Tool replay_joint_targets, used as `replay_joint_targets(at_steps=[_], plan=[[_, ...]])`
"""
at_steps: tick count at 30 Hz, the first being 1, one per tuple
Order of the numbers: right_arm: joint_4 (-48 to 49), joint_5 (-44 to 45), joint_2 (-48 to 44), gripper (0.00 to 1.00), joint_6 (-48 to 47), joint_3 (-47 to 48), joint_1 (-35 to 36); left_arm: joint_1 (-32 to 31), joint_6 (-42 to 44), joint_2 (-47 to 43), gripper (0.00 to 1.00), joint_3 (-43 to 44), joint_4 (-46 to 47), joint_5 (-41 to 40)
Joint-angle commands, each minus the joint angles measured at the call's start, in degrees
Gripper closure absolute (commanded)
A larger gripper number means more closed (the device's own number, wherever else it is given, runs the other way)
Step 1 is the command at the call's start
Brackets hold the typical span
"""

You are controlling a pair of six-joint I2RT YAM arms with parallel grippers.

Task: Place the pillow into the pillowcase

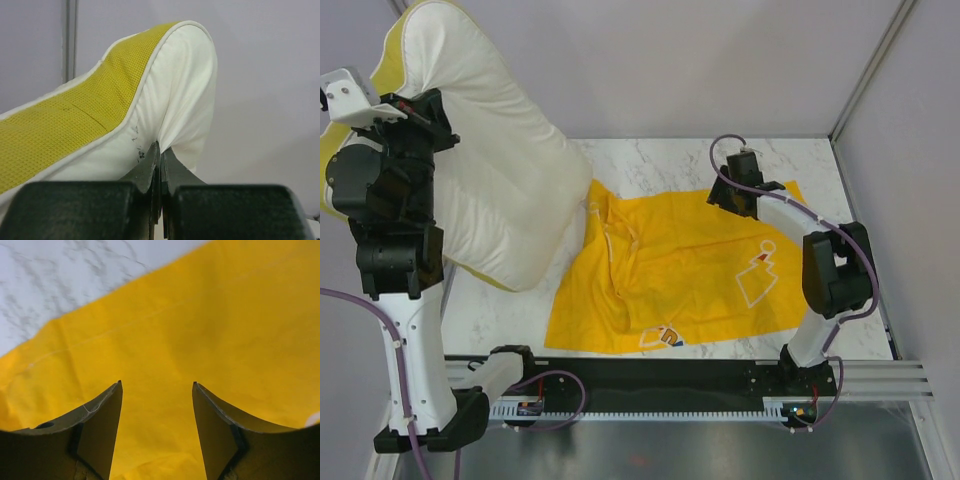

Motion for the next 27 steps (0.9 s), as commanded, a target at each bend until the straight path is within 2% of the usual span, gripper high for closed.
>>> replay_joint_targets(at_steps=[1,5,8,10,11,12,14,16,17,18,20,21,23,24,27], plan=[[-1.68,4.23,1.25,0.35,6.00,-2.85,-4.95,-0.09,-4.73,-2.06,0.98,2.89,9.61,6.15],[-2.20,6.95,3.27,0.39,8.29,-1.89,-10.06,-0.09,-6.58,-4.17,0.98,2.01,9.44,7.64],[-8.32,11.87,6.52,0.44,12.07,1.61,-13.41,0.00,-7.29,-5.31,0.98,1.57,9.09,8.61],[-10.19,12.32,9.16,0.40,13.04,4.25,-16.12,0.00,-7.90,-6.46,0.98,1.40,8.91,9.22],[-10.81,11.36,10.03,0.35,12.87,5.22,-16.31,-0.09,-8.43,-6.72,0.98,1.05,8.82,9.66],[-11.08,10.74,11.70,0.17,13.21,5.58,-18.58,-0.09,-8.69,-7.33,0.98,0.87,8.82,9.93],[-11.17,9.07,13.11,0.16,13.74,6.02,-21.23,0.00,-9.31,-7.78,0.98,0.43,8.82,10.54],[-11.34,9.76,14.95,0.20,14.80,6.55,-22.98,-0.09,-9.66,-8.30,0.98,0.17,8.82,10.81],[-11.34,10.46,15.49,0.24,15.06,6.90,-23.52,-0.09,-9.84,-8.48,0.98,0.08,8.91,10.98],[-11.34,10.91,16.62,0.40,15.32,8.12,-23.96,0.00,-9.93,-8.66,0.98,0.08,8.82,11.07],[-11.34,10.91,17.68,0.55,15.76,10.40,-25.98,-0.09,-10.10,-8.92,0.98,-0.27,8.82,11.16],[-11.34,10.39,18.73,0.73,15.85,11.29,-26.77,0.00,-10.19,-8.92,0.98,-0.36,8.82,11.16],[-11.34,9.86,19.71,0.81,15.68,14.44,-28.44,0.00,-10.54,-8.66,0.98,-0.63,9.08,11.25],[-11.34,9.77,20.23,1.00,15.42,15.68,-28.79,-0.09,-10.54,-8.40,0.98,-0.71,9.17,11.42],[-11.78,9.94,22.78,1.00,14.54,21.04,-30.98,-0.09,-11.24,-6.90,0.98,-0.71,9.53,12.30]])
